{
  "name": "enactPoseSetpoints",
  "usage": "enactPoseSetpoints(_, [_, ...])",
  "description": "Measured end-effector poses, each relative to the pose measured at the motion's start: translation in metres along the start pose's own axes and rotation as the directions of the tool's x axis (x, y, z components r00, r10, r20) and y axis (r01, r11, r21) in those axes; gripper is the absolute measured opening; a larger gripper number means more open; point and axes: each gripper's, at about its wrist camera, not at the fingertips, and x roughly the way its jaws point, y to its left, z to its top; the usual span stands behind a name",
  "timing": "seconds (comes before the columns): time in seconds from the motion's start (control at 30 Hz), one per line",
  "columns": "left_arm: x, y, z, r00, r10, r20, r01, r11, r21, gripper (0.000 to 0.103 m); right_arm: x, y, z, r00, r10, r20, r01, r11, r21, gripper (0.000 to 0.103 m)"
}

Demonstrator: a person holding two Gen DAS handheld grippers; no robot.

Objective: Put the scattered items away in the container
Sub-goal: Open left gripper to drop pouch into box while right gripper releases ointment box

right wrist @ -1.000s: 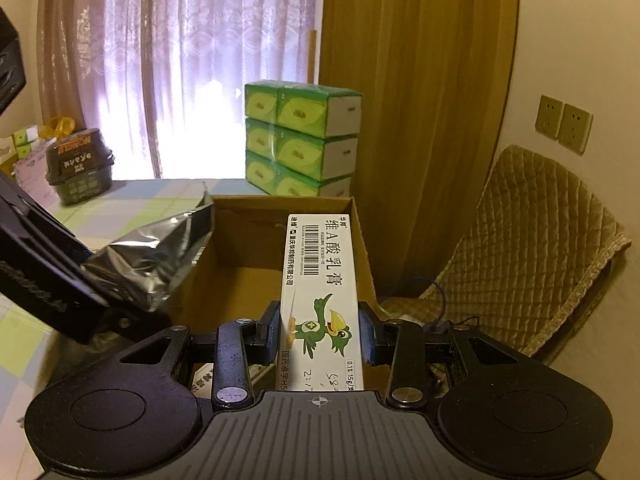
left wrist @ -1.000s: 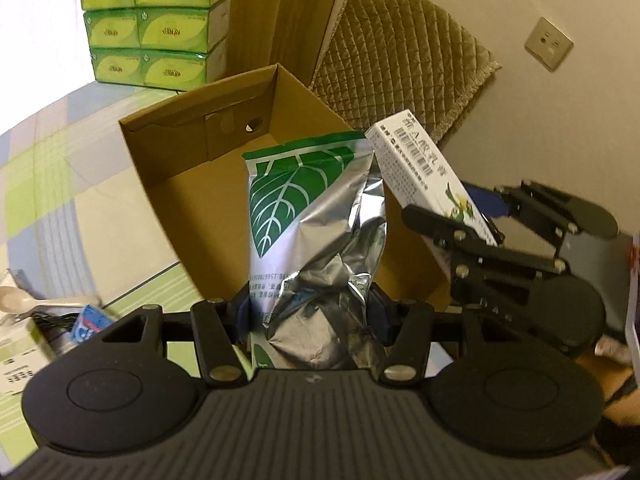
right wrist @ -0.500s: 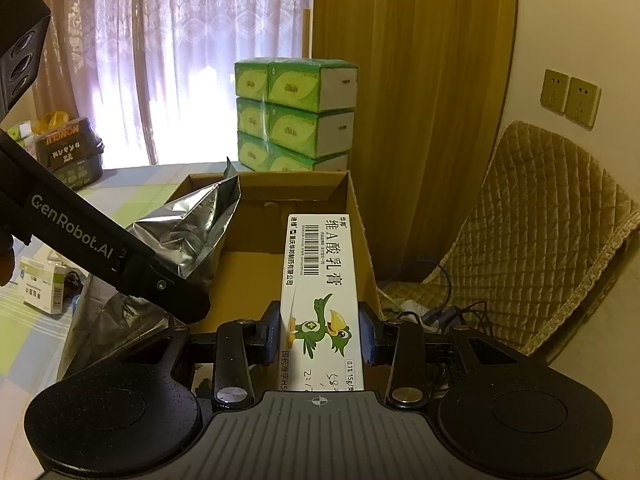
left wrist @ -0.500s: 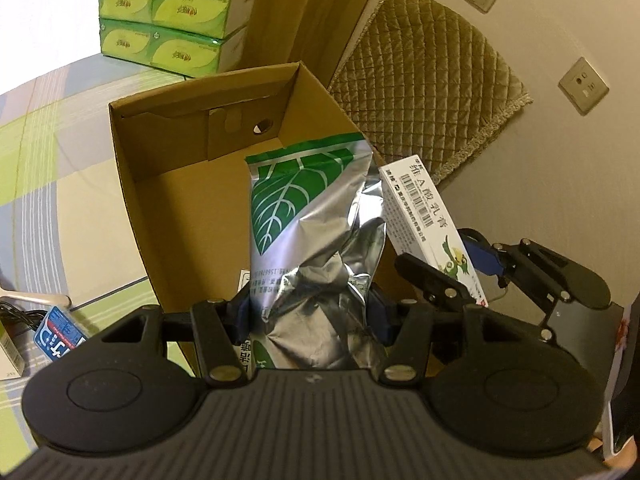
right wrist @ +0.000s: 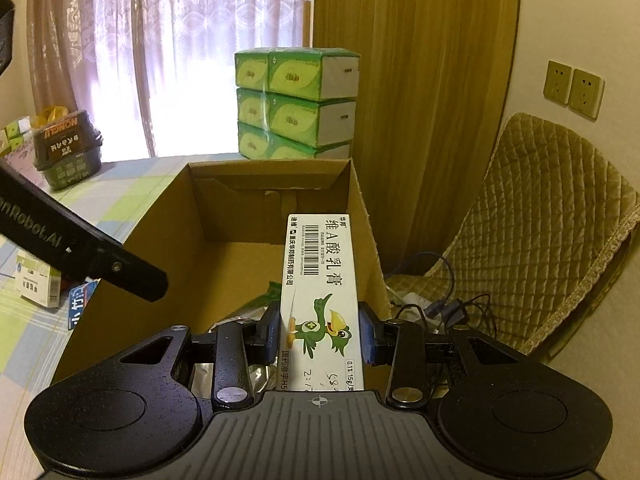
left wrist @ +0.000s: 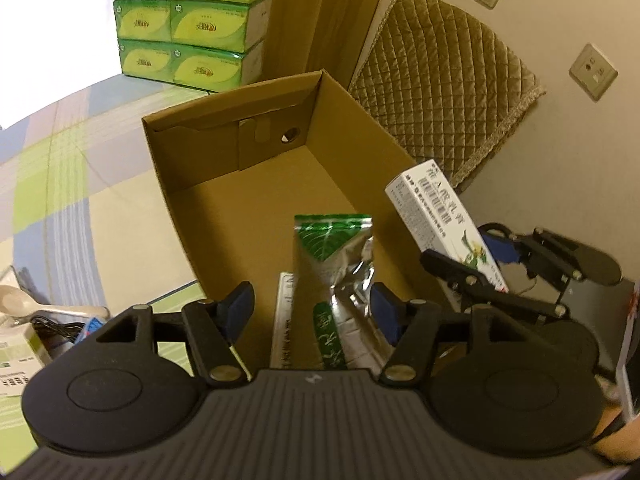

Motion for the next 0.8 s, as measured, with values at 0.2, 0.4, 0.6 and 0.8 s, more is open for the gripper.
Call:
enactPoseSetpoints(0.2, [-0.001,0.006,-0.007,1.000,0.014,-0.007,-0.014,1.000,0.012,0.062,0.001,0.003,0.001,1.000,0.005,-0.001,-0.005,1.000,-0.001,0.041])
enactPoseSetpoints(0.4, [-0.004,0.009,-0.012,1.000,0.018,-0.005,-0.018,1.000,0.018,0.064,0.004,0.002,0.006,0.999,0.039,0.028,-0.040,0.999,0.030,0.041])
enactPoseSetpoints(0.6, [-0.005,0.014,-0.020,1.000,0.022,-0.010,-0.022,1.000,0.016,0.064,-0.001,-0.002,0.006,0.999,0.015,0.044,-0.018,0.999,0.050,0.041])
enactPoseSetpoints(0.8, [-0.009,0.017,-0.029,1.000,0.025,-0.011,-0.025,0.999,0.023,0.066,-0.013,-0.005,-0.001,0.999,0.005,0.051,-0.008,0.998,0.066,0.041])
